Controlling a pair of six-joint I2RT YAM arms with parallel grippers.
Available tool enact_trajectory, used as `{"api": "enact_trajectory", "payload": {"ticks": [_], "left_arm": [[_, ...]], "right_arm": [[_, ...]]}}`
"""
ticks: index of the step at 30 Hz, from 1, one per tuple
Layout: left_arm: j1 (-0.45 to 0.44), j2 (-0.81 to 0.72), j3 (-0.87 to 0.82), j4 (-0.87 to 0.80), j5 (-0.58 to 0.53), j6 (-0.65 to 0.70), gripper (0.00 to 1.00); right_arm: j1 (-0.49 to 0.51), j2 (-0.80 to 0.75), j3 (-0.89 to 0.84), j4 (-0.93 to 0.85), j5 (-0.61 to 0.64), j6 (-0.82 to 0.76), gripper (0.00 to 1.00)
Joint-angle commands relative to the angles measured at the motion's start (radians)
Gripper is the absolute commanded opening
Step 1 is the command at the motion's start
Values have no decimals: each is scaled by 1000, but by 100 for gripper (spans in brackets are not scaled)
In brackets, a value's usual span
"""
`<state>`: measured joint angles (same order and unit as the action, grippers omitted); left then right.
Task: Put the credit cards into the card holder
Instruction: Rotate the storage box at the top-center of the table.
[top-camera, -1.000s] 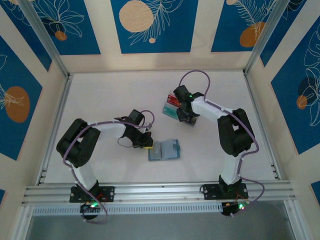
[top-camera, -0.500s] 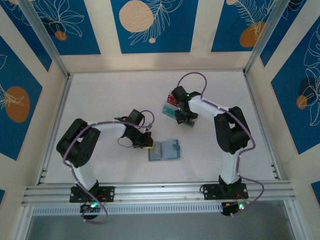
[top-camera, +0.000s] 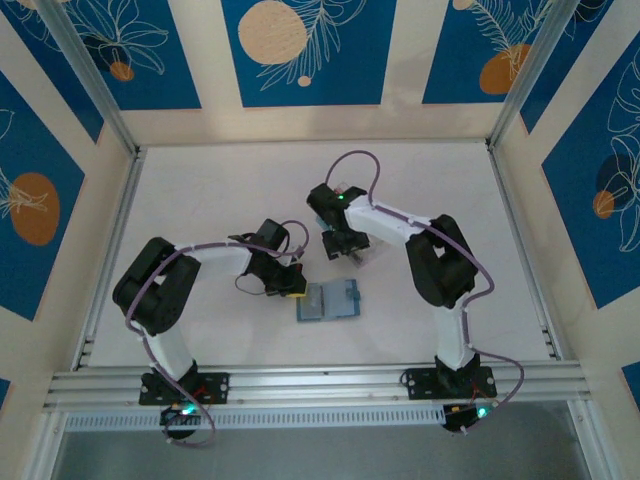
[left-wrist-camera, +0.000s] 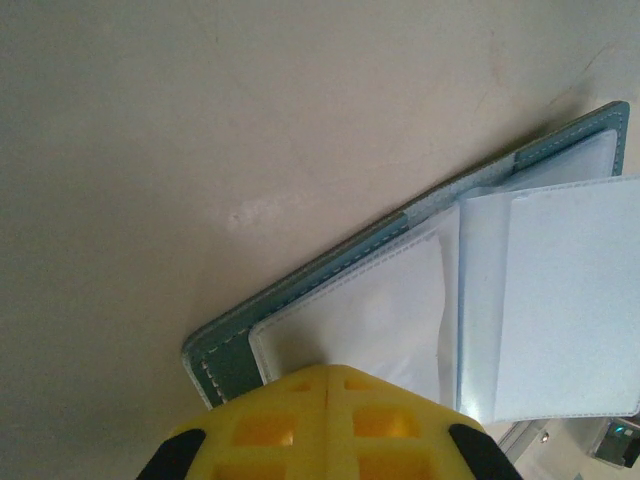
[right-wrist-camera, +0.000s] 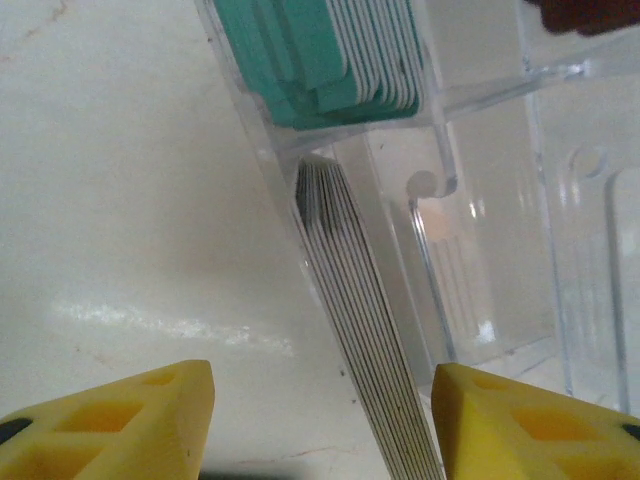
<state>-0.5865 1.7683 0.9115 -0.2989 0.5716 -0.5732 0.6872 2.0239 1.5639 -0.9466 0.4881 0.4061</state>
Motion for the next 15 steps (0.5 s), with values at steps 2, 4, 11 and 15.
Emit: {"api": "enact_trajectory", "payload": {"ticks": [2,4,11,15], "left_arm": [[10,0,-31,-48,-64,12,0],[10,0,-33,-44,-63,12,0],[10,1,-34,-43,-61,10,0],[11,1,-36,-38,-61,6,0]], "right_arm": [[49,33,52,-80,204,31,61],[63,37,59,-84,248,27,61],[61,45,64,-88,323,-3,59],[54,53,60,-78,331,-24,58]]}}
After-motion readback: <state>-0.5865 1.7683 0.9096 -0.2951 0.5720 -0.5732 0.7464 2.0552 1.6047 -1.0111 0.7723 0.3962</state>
